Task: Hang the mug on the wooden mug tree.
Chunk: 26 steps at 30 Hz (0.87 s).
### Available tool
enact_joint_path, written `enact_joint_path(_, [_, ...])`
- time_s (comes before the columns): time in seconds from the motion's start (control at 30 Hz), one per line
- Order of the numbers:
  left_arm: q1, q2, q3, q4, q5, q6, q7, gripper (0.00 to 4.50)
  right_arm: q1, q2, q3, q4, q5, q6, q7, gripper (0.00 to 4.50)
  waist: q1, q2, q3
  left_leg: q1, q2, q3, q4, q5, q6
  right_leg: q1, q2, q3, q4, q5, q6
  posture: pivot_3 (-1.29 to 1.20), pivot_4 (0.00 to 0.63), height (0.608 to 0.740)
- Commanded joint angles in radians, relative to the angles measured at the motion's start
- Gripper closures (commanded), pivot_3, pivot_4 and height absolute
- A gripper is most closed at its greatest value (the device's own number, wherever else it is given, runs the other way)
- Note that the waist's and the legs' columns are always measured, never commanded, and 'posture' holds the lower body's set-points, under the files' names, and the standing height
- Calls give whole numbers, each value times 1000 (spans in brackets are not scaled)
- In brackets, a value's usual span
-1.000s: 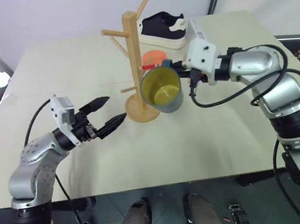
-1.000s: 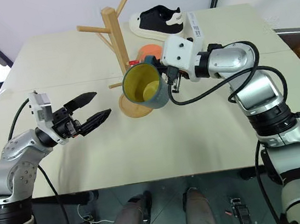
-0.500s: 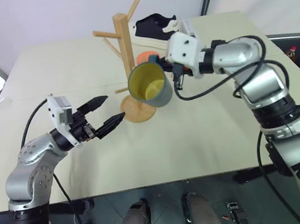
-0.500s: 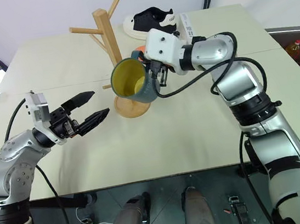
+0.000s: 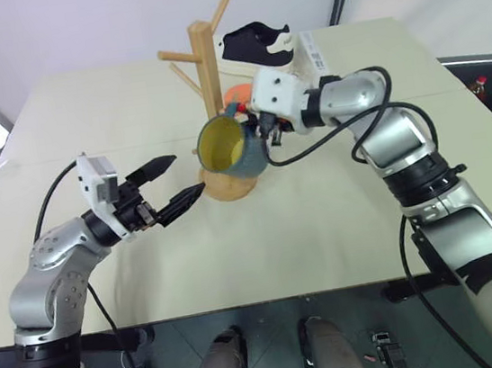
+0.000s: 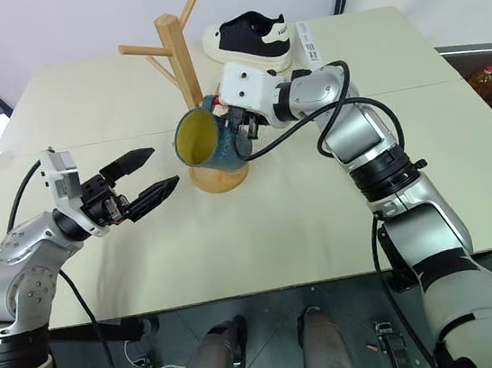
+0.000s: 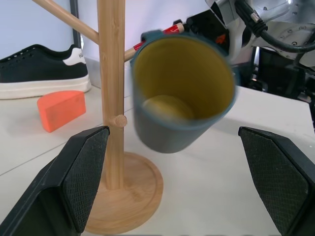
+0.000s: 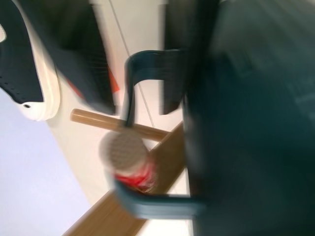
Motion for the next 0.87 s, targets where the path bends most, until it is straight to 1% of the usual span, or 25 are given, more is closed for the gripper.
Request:
enact_joint_path(0.03, [-7, 4, 24, -32, -14, -23, 7, 0, -29, -18, -44, -52, -9, -21, -10, 1445, 0, 0, 0, 0, 0, 0, 0, 0, 0, 0, 0, 0, 0, 0, 0, 0, 150, 740])
enact_joint_path(0.13, [-3, 2, 32, -33, -15, -24, 17, 0, 7, -67, -100, -115, 22, 12, -1, 1445, 4, 0, 0, 0, 0, 0, 0, 0, 0, 0, 0, 0, 0, 0, 0, 0, 150, 740])
enact_joint_path(0.2, [3, 2, 43, -28, -14, -20, 33, 0, 55, -104, -159, -155, 55, 33, -4, 1445, 9, 0, 0, 0, 0, 0, 0, 0, 0, 0, 0, 0, 0, 0, 0, 0, 150, 740])
enact_joint_path(0.3, [15, 1, 52, 4, 31, -28, 89, 0, 183, -135, -291, -190, 127, 27, -39, 1445, 11, -2, -1, 0, 0, 0, 0, 0, 0, 1, 0, 0, -1, 0, 0, 0, 150, 740])
enact_joint_path(0.4, [20, -20, 66, 55, 82, -67, 150, 0, 318, -105, -424, -193, 224, 17, -84, 1445, 8, -2, -1, 0, 0, 1, 0, 0, 0, 1, 0, 1, -1, 0, 0, 0, 150, 740])
enact_joint_path(0.43, [24, -35, 82, 84, 95, -86, 178, 0, 379, -75, -477, -185, 268, 12, -108, 1445, 6, -2, -1, 1, 0, 1, 0, 0, 0, 1, 0, 1, 0, 0, 0, 0, 150, 740])
enact_joint_path(0.5, [34, -58, 102, 141, 134, -124, 236, 0, 483, -25, -535, -169, 321, -14, -136, 1445, 3, -2, -2, 3, 1, 3, 0, 0, 0, 2, 0, 3, 1, 0, -1, 0, 150, 740])
enact_joint_path(0.6, [53, -84, 114, 227, 213, -183, 322, 0, 622, 35, -554, -151, 339, -78, -161, 1445, 1, -2, -2, 9, 2, 5, -2, 0, 0, 5, 1, 6, 1, 0, -1, 0, 150, 740])
enact_joint_path(0.67, [73, -92, 115, 272, 248, -217, 348, 0, 670, 67, -547, -134, 339, -110, -178, 1445, 1, -2, -1, 12, 2, 7, -2, 0, 0, 7, 2, 8, 2, 0, -1, 0, 150, 740])
enact_joint_path(0.77, [113, -97, 105, 304, 278, -252, 348, 0, 696, 104, -528, -94, 334, -144, -194, 1445, -1, -2, -1, 12, 2, 11, -1, 0, 0, 7, 2, 13, 1, 0, -2, 0, 150, 740])
enact_joint_path(0.87, [132, -100, 113, 309, 271, -268, 340, 0, 693, 120, -519, -82, 343, -153, -198, 1445, 3, -2, -2, 13, 2, 13, 0, 0, 1, 7, 2, 15, 0, 0, 0, 0, 150, 740])
